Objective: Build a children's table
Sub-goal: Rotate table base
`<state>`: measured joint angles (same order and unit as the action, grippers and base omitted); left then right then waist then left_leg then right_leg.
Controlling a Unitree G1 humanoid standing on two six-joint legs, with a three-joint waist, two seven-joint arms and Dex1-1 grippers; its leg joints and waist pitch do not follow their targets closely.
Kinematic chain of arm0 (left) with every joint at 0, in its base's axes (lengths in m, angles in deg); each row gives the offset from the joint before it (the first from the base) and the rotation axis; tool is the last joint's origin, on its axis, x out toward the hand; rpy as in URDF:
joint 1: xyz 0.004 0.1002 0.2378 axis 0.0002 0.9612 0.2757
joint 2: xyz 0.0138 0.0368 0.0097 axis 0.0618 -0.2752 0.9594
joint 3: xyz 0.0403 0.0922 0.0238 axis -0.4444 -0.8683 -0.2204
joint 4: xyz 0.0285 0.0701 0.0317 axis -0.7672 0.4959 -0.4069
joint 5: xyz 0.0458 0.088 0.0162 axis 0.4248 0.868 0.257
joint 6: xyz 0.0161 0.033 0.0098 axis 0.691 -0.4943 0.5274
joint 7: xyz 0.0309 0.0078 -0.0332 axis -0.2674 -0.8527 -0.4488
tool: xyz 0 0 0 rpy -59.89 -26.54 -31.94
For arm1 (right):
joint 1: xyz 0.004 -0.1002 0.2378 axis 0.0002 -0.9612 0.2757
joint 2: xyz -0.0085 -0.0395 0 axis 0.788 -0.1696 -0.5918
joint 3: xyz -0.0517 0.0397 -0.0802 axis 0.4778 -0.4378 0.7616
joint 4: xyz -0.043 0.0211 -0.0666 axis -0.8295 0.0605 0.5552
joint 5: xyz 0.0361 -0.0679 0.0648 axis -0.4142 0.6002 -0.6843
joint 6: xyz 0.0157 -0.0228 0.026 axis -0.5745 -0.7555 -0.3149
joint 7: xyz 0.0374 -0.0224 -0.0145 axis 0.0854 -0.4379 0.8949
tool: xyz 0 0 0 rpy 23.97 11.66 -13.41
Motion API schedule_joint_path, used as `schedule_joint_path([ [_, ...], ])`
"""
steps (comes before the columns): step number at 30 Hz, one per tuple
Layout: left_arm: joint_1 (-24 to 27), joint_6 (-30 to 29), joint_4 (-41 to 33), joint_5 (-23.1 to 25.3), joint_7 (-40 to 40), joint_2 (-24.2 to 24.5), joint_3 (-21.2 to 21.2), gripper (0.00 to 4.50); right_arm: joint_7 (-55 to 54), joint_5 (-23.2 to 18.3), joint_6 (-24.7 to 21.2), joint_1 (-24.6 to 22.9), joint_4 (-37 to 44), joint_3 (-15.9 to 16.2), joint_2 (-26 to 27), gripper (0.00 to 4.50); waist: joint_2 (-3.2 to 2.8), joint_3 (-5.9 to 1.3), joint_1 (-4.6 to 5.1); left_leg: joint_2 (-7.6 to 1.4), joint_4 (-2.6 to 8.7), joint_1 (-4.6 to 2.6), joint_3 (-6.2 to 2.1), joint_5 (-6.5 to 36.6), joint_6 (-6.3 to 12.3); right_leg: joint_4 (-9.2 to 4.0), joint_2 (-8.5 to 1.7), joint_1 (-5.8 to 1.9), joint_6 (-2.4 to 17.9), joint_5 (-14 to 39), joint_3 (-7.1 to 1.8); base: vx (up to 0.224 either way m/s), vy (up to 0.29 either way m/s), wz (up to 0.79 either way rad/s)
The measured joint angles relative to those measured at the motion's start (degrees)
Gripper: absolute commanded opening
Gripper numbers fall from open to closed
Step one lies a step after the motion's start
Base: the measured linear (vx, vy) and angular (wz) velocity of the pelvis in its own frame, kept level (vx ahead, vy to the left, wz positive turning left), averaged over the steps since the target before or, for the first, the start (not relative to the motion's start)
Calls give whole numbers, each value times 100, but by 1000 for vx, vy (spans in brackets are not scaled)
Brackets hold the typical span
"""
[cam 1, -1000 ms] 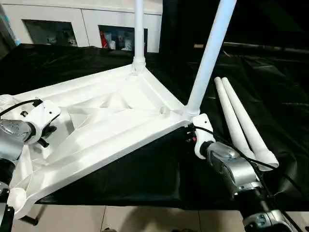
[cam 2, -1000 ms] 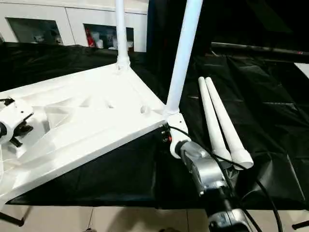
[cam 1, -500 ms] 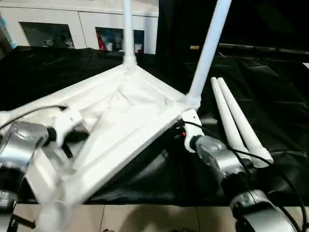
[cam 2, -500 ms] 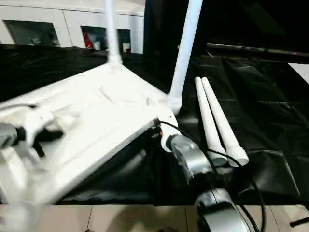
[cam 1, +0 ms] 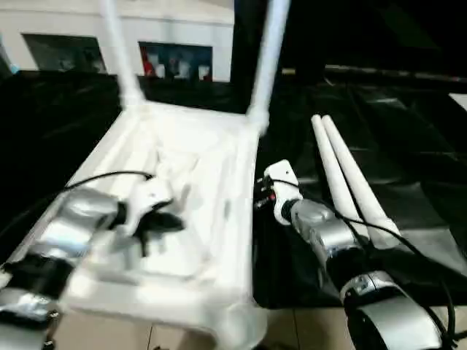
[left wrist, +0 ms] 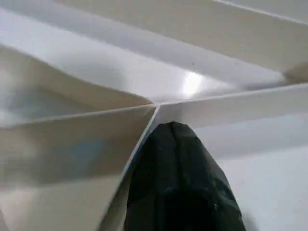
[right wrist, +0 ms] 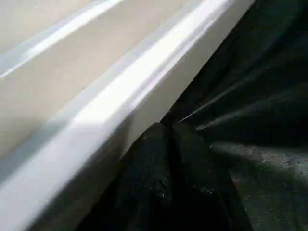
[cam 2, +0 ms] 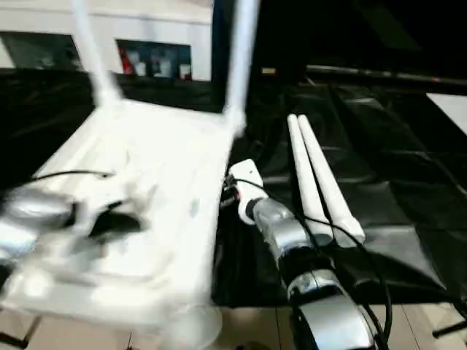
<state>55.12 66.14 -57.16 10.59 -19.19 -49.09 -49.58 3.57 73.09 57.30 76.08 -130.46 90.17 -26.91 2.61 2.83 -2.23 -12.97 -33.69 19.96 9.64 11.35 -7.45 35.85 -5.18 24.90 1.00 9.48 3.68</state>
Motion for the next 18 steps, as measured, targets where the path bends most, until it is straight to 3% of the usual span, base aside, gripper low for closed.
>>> schedule_joint_path([
  [5, -606, 511, 913, 516, -1071, -290, -166, 0, 136, 50, 40, -36, 240, 6, -146, 6, -46, 27, -30, -1, -11, 4, -11, -1, -2, 8, 1, 1, 6, -10, 5, 0, 0, 0],
  [11, -1178, 1086, 2017, 933, -2572, -525, -179, 0, -210, 137, -194, -428, 1491, -181, -668, 6, -66, 37, -76, 0, -18, 8, -13, -2, -2, 1, 4, 1, 2, -11, 3, 0, 0, 0],
  [14, -1241, 1278, 2286, 876, -3037, -792, 60, 0, -446, 197, -681, -504, 1955, -356, -864, 6, -80, 44, -99, 2, -24, 13, -14, -5, 4, -10, 6, 1, 2, -11, 2, 0, 0, 0],
  [18, -1249, 1389, 2312, 599, -2944, -995, 275, 0, -484, 183, -1541, -525, 2622, -551, -1099, 6, -102, 55, -118, 2, -25, 14, -15, -6, 6, -15, 7, 0, 2, -11, 1, 0, 0, 0],
])
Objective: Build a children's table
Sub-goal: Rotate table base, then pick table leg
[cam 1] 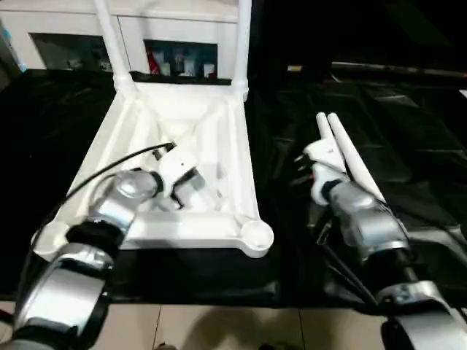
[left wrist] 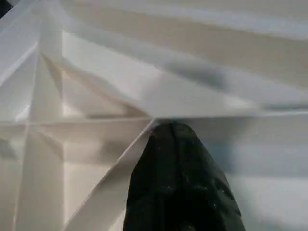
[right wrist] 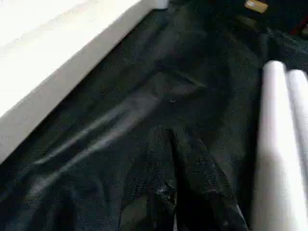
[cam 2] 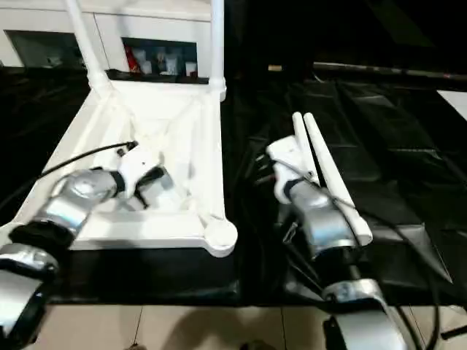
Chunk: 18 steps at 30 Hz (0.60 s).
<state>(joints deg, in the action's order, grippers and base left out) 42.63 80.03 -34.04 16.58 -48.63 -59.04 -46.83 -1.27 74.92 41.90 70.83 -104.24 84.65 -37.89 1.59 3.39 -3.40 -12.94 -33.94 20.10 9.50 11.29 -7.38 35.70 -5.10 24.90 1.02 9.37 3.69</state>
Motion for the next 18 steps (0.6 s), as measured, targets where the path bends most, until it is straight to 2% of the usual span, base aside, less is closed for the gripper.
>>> schedule_joint_path([
  [2, 10, 107, -106, -196, 186, -53, 83, 0, -36, -83, -462, -6, 339, -210, -106, 32, -18, 10, -29, 0, 1, -1, 0, 0, 1, -2, -1, -1, 0, 0, 0, 0, 0, 0],
  [4, 16, 141, -234, -295, 321, -60, 142, 0, -106, -176, -670, -5, 510, -351, -119, 43, -24, 13, -29, -1, 1, -2, 0, 0, 1, -1, -1, -1, 0, 0, 0, 0, 0, 0],
  [10, 173, -56, -1546, -885, 1187, 222, 302, 0, -392, -271, -2236, 84, 917, -729, -292, 93, -31, 19, 11, -2, 4, -7, 2, 0, 0, 6, 1, 2, 0, 0, -3, 0, 0, 0],
  [12, 323, -497, -2197, -1191, 1668, 387, 322, 0, -392, -271, -2706, 137, 975, -811, -384, 120, -32, 19, 27, -2, 4, -12, 5, 0, -1, 9, 2, 2, -2, 2, -5, 0, 0, 0],
  [14, 579, -1108, -2900, -1618, 2217, 551, 323, 0, -389, -267, -3070, 159, 1050, -814, -425, 126, -31, 20, 40, -3, 5, -11, 7, 0, -1, 12, 3, 7, -3, 3, -8, 0, 0, 0],
  [16, 752, -1654, -3402, -2021, 2608, 626, 298, 33, -380, -267, -3257, 165, 1100, -793, -461, 140, -31, 20, 29, -3, 5, -9, 10, 0, -1, 12, 2, 10, -5, 4, -8, 0, 0, 0],
  [18, 868, -2213, -3911, -2418, 2882, 680, 248, 41, -388, -314, -3465, 223, 1107, -793, -473, 162, -31, 20, 18, -3, 4, -9, 13, 0, -2, 13, 1, 9, -5, 4, -9, 0, 0, 0],
])
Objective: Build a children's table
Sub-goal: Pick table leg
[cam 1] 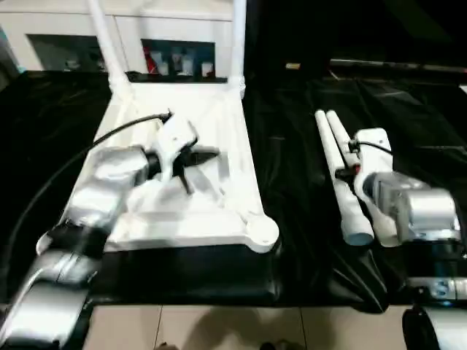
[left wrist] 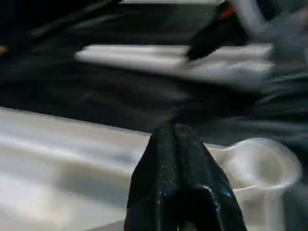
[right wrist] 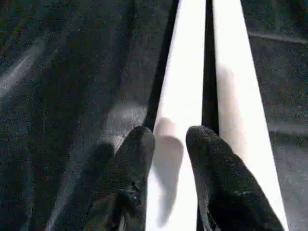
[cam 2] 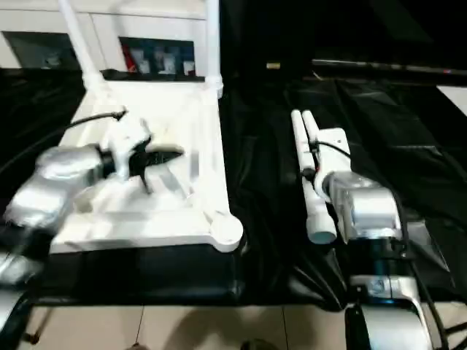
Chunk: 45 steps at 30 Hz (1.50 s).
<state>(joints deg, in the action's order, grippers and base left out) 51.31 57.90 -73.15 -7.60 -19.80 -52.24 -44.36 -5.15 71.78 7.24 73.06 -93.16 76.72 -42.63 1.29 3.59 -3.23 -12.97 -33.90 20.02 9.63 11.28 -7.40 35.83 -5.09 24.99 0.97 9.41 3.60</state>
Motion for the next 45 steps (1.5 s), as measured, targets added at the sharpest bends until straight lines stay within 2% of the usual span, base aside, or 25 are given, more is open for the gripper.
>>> schedule_joint_path([
  [3, 69, -410, -436, -269, 194, 49, -93, 53, -6, -62, -188, 95, 21, 0, 0, 174, 0, 0, -4, 0, 0, -3, 1, 0, -1, 4, -1, -3, 0, 0, -1, 0, 0, 0],
  [4, 90, -507, -512, -283, 224, 64, -129, 79, -17, -55, -237, 95, 20, 0, -1, 197, 0, 0, -6, 0, 0, -3, 0, -1, -2, 6, 0, -4, 0, 0, -1, 0, 0, 0],
  [8, 221, -816, -717, -260, 271, 85, -247, 81, -125, -41, -360, 94, 18, -43, -1, 211, 0, 0, -6, 0, 0, -3, -1, -9, -15, 9, 0, -3, 0, 0, 0, 0, 0, 0],
  [9, 227, -846, -736, -259, 270, 85, -251, 106, -140, -39, -383, 94, 18, -56, -2, 238, 0, 0, -6, 0, 0, -2, -1, -10, -18, 9, 0, -3, -1, 0, 0, 0, 0, 0],
  [12, 245, -1049, -887, -262, 267, 139, -300, 122, -142, -44, -468, 96, 24, -70, -59, 257, 0, 0, -7, 0, 0, -3, -2, -13, -20, 11, 0, -3, -1, 0, 0, 0, 0, 0],
  [16, 291, -1235, -1061, -268, 250, 172, -301, 144, -130, -62, -589, 96, 26, -134, -140, 280, 0, 0, 4, 0, 0, -3, -2, -14, -23, 11, 1, -3, -1, 0, -1, 0, 0, 0],
  [17, 305, -1283, -1109, -269, 237, 173, -304, 164, -101, -82, -669, 96, 25, -144, -155, 299, 0, 0, 4, 0, 0, -3, -3, -14, -23, 12, 1, -3, -1, 0, 0, 0, 0, 0],
  [20, 307, -1326, -1123, -265, 187, 171, -308, 175, -8, -158, -920, 93, -22, -160, -147, 314, 0, 0, 3, 0, -1, -4, -4, -15, -24, 15, 1, -3, -1, 0, 0, 0, 0, 0],
  [22, 309, -1338, -1136, -263, 171, 165, -309, 204, -7, -211, -970, 90, -138, -239, -110, 340, 0, 0, -2, 0, -2, -4, -4, -15, -24, 16, 1, -5, -1, 0, 0, 0, 0, 0],
  [24, 316, -1352, -1174, -262, 143, 162, -315, 209, -15, -273, -978, 69, -312, -325, -69, 347, 5, 0, -7, 0, -3, -2, -3, -16, -24, 17, 0, -4, -1, 0, 0, 0, 0, 0],
  [27, 341, -1384, -1245, -257, 133, 163, -327, 221, -9, -383, -1027, 69, -498, -531, 56, 347, 6, -1, 2, 0, -3, -3, -4, -16, -24, 19, 0, -3, -1, 0, 0, 0, 0, 0],
  [28, 342, -1397, -1260, -257, 132, 163, -337, 248, -6, -410, -1036, 69, -531, -568, 88, 347, 7, 0, 3, 0, -3, -3, -4, -17, -24, 20, 0, -3, -1, 0, 0, 0, 0, 0],
  [30, 344, -1439, -1290, -257, 132, 163, -344, 248, -5, -486, -1045, 70, -568, -618, 106, 347, 7, 0, -4, 0, -3, -3, -4, -18, -23, 21, 0, -3, -1, 0, 0, 0, 0, 0],
  [31, 344, -1441, -1302, -256, 131, 165, -344, 256, 5, -505, -1045, 76, -614, -647, 107, 319, 8, -1, -8, 0, -3, -3, -4, -18, -23, 21, 0, -3, -1, 0, 0, 0, 0, 0],
  [33, 344, -1445, -1312, -257, 127, 169, -344, 289, 4, -507, -1029, 83, -681, -679, 124, 312, 13, -4, -9, 0, -5, -4, -4, -19, -21, 22, 0, -4, -1, 0, 0, 0, 0, 0],
  [36, 344, -1451, -1326, -257, 113, 170, -344, 293, -7, -508, -997, 97, -742, -683, 126, 298, 19, -8, -6, 0, -7, -5, -4, -20, -21, 23, 0, -6, -1, 0, 0, 0, 0, 0],
  [37, 345, -1455, -1341, -258, 107, 170, -344, 301, -10, -509, -981, 101, -762, -684, 127, 280, 22, -9, -6, 0, -7, -5, -4, -20, -21, 24, 0, -6, -1, 0, 0, 0, 0, 0],
  [39, 345, -1475, -1369, -259, 95, 170, -344, 337, -24, -508, -953, 129, -844, -695, 127, 262, 28, -13, -5, 0, -9, -6, -4, -20, -21, 26, 0, -7, -1, -1, 0, 0, 0, 0],
  [42, 349, -1483, -1372, -257, 93, 175, -346, 334, -27, -509, -876, 138, -933, -696, 126, 251, 46, -25, -4, 0, -9, -7, -5, -21, -22, 29, 0, -7, -1, -1, 1, 0, 0, 0],
  [43, 352, -1483, -1372, -257, 93, 181, -346, 365, -27, -509, -854, 138, -956, -696, 126, 228, 52, -29, -4, 0, -9, -7, -6, -21, -22, 29, 0, -7, -2, -2, 1, 0, 0, 0],
  [45, 364, -1483, -1372, -257, 94, 194, -346, 379, -27, -503, -840, 137, -992, -690, 121, 223, 66, -38, -7, 0, -9, -7, -6, -21, -23, 29, 0, -7, -3, -2, 2, 0, 0, 0],
])
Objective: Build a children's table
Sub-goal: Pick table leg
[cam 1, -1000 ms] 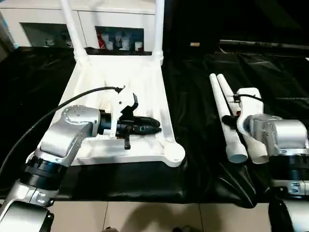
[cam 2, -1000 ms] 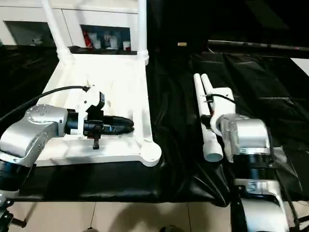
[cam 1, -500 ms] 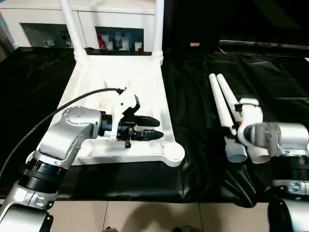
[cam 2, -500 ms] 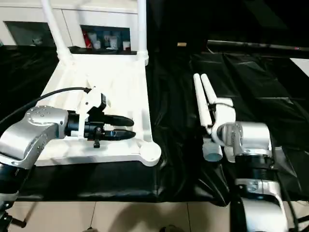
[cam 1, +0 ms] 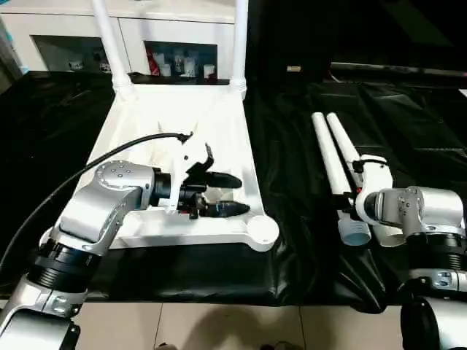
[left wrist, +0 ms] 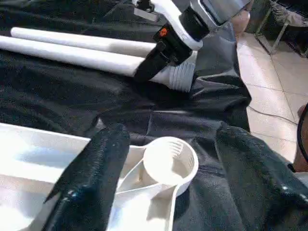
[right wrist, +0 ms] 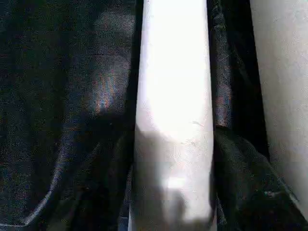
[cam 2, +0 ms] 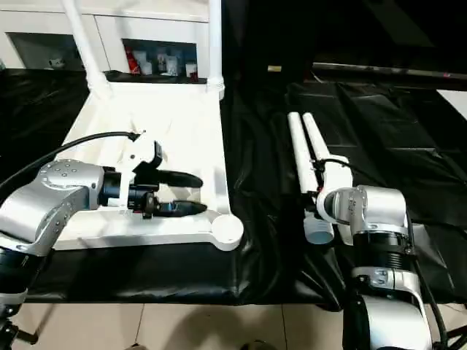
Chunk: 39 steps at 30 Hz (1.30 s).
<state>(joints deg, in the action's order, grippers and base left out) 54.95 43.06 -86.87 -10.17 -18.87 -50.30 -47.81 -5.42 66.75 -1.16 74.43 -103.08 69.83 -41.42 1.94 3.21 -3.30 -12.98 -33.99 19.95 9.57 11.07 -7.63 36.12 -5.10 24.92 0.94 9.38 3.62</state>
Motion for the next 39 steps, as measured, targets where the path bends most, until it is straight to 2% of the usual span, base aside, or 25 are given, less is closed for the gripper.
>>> schedule_joint_path([
  [2, 9, 1, 0, 3, 0, 14, 0, 377, 0, -2, 37, 0, -53, 1, -1, 212, 16, -10, -3, 0, 0, 0, -1, 0, 0, 0, 0, 0, 0, 0, 0, 0, 0, 0],
  [3, 9, 2, 1, 5, -5, 26, 0, 390, -4, -4, 68, 1, -87, -4, -2, 200, 23, -15, -3, 0, 0, 0, -1, 0, 0, 0, 0, -1, 0, 0, 1, 0, 0, 0],
  [4, 9, 4, 2, 8, -15, 33, 0, 424, -9, -4, 89, 1, -104, -11, -2, 193, 27, -17, -2, 0, -2, 0, -1, 0, 0, 0, 0, -2, 0, -1, 0, 0, 0, 0],
  [6, 0, 34, 49, 19, -106, -15, 29, 418, -17, -50, 209, -2, -156, -111, 5, 192, 27, -17, -2, 0, -11, 2, -1, 0, 0, 0, -2, -3, 0, -4, 0, 0, 0, 0],
  [9, -131, 142, 329, 15, -458, -308, 238, 438, 12, -235, 503, -2, -185, -382, 109, 189, 24, -15, -5, 0, -17, 7, -1, 0, 0, -1, -3, 0, -9, -15, 0, 0, 0, 0],
  [11, -356, 136, 639, -89, -889, -743, 596, 450, 137, -473, 929, -11, -127, -644, 282, 188, 21, -13, -7, 0, -19, 14, -1, 0, 0, -1, -3, 7, -15, -21, 1, 0, 0, 0],
  [13, -511, 84, 710, -228, -1126, -955, 749, 450, 261, -661, 1210, 4, -53, -753, 380, 188, 21, -13, -2, 0, -22, 9, -2, 0, 1, -1, -3, 3, -5, -28, 1, 0, 0, 0],
  [16, -820, -238, 1081, -739, -1716, -1586, 1322, 450, 799, -1233, 1716, -30, 279, -1192, 651, 188, 23, -12, -9, 0, -27, 15, -1, -3, 7, -2, -4, 5, -4, -29, 1, 0, 0, 0],
  [19, -1047, -436, 1400, -1123, -2092, -2013, 1628, 450, 1436, -1808, 1899, -85, 826, -1294, 839, 188, 24, -13, -17, 0, -28, 18, -2, -5, 13, -8, -4, 3, -6, -28, 3, 0, 0, 0],
  [23, -1320, -646, 1815, -1455, -2305, -2302, 1910, 450, 2281, -2467, 1722, -421, 1564, -1174, 993, 188, 26, -12, -51, -1, -27, 29, -3, -21, 42, -24, -5, 2, -10, -26, 8, 0, 0, 0],
  [29, -1433, -834, 1950, -1518, -2400, -2435, 1982, 450, 2880, -2908, 1543, -777, 2222, -735, 1024, 188, 27, -11, -88, 0, -24, 35, -3, -19, 44, -34, -8, 2, -11, -26, 11, 0, 0, 0],
  [32, -1463, -1103, 1943, -1801, -2496, -2599, 2151, 450, 3052, -3015, 1520, -795, 2395, -518, 1025, 188, 27, -11, -130, 0, -25, 35, -3, -19, 43, -33, -8, 1, -10, -27, 12, 0, 0, 0],
  [39, -1534, -1388, 1775, -2182, -2529, -2667, 2314, 450, 3214, -3129, 1438, -1003, 2551, -288, 992, 188, 45, -4, -193, -1, -25, 42, -3, -20, 43, -37, -11, 1, -34, -17, 15, 0, 0, 0],
])
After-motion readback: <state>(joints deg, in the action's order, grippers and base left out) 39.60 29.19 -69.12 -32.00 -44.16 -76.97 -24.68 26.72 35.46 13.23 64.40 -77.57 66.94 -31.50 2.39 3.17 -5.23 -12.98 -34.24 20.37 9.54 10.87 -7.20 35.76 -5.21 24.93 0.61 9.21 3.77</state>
